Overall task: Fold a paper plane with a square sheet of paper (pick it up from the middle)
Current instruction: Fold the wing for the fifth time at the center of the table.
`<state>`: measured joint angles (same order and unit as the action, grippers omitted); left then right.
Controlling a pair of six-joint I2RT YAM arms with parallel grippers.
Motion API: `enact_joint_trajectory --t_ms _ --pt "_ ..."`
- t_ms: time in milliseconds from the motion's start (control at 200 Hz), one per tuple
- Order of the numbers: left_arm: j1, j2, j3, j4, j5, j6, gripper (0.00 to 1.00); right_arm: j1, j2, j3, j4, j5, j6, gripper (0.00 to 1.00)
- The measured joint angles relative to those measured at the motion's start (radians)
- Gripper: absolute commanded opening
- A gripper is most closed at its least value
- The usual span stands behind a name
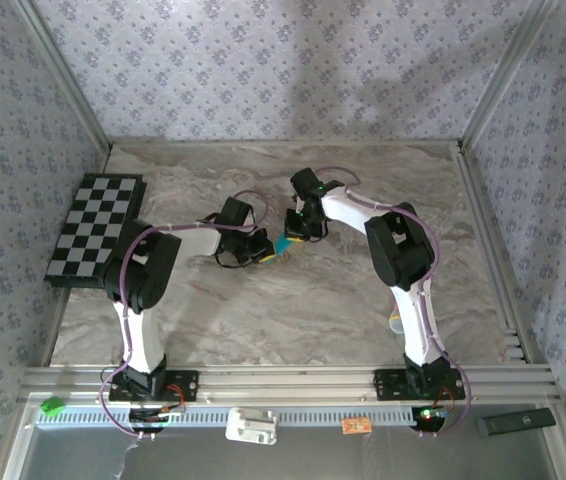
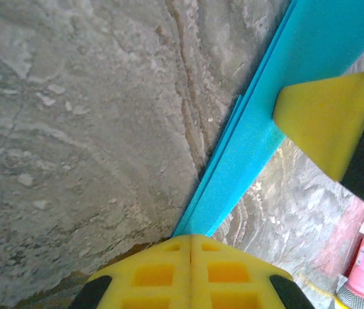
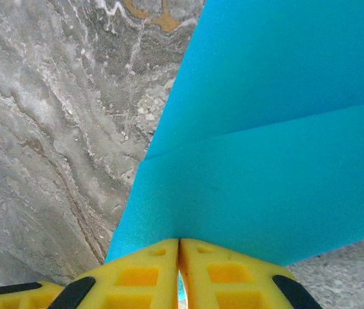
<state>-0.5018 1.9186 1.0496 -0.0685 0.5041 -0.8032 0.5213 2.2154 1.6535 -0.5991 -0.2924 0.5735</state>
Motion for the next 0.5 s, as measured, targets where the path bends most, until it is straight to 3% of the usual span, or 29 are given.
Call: enact_joint_trajectory --t_ms 500 --pt "0.015 -0.014 0.031 -0.159 -0.003 0.219 0.0 0.0 0.001 0.003 -0.008 0.0 0.007 0.13"
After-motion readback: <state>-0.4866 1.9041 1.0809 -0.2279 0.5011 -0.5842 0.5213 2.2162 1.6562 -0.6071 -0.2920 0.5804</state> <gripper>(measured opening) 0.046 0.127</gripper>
